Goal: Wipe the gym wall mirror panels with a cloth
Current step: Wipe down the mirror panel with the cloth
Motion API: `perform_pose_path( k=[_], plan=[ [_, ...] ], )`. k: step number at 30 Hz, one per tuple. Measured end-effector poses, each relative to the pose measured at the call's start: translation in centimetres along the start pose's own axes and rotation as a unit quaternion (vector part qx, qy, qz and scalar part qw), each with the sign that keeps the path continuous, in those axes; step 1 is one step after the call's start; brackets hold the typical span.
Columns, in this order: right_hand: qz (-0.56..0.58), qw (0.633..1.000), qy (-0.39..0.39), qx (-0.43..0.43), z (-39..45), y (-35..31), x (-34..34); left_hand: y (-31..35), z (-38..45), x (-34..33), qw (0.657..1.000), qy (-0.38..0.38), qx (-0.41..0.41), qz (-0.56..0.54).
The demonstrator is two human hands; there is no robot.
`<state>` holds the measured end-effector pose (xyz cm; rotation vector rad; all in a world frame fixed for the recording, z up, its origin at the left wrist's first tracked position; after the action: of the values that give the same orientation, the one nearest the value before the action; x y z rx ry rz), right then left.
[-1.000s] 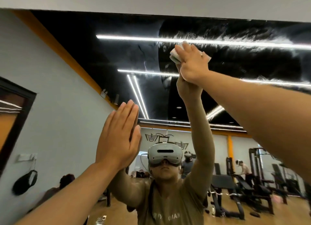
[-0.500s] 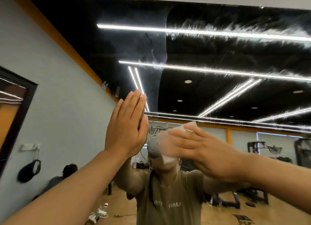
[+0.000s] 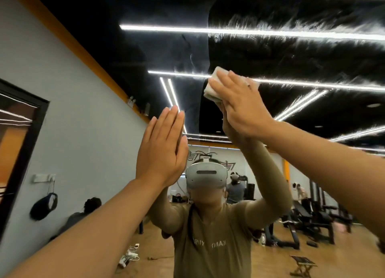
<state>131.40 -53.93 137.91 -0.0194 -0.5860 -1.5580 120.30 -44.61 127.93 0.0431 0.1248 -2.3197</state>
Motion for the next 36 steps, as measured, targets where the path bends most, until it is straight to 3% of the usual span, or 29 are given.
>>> perform_pose_path(
  k=[5, 9, 14, 17, 22, 25, 27, 31, 36],
  plan=[
    [-0.003, 0.987, -0.101, 0.123, -12.7, -5.6, -5.4, 0.1, 0.0, 0.1, 1.0, -0.002, -0.004, 0.007],
    [-0.088, 0.942, -0.224, 0.232, -22.4, -8.5, -9.4, 0.2, 0.1, 0.2, 1.0, -0.009, -0.003, 0.007],
    [-0.109, 0.901, -0.283, 0.31, -23.8, -8.0, -9.1, 0.4, 0.1, 0.0, 0.999, -0.026, -0.007, 0.026],
    [-0.088, 0.92, -0.251, 0.287, -19.9, -6.3, -7.2, 0.5, 0.0, 0.0, 0.999, -0.032, -0.018, 0.033],
    [-0.014, 0.997, -0.034, 0.075, -8.8, 1.7, 1.5, 0.3, 0.0, -0.1, 0.998, -0.028, -0.022, 0.046],
    [0.006, 0.998, 0.052, -0.037, -6.5, 6.1, 5.0, 0.3, 0.0, -0.1, 0.998, -0.031, -0.02, 0.049],
    [0.013, 0.995, 0.073, -0.065, -7.2, 6.7, 5.0, 0.4, -0.1, -0.2, 0.998, -0.032, -0.022, 0.052],
    [0.033, 0.997, 0.051, -0.044, -12.3, 4.5, 2.5, 0.3, 0.0, -0.2, 0.997, -0.031, -0.022, 0.061],
    [-0.011, 0.992, -0.084, 0.091, -22.4, -0.1, -1.8, 0.5, -0.2, -0.1, 0.996, -0.048, -0.026, 0.07]
  ],
)
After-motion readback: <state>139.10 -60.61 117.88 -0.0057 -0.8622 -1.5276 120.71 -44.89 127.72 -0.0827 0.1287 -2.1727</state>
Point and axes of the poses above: each hand's wrist, its own z-axis towards the middle knuckle, its own x-axis out of the back of the hand, y = z × x, the point moved 10 cm from there along z, towards the middle knuckle, and after that the axes turned 15 degrees about z, right-handed, at the moved point
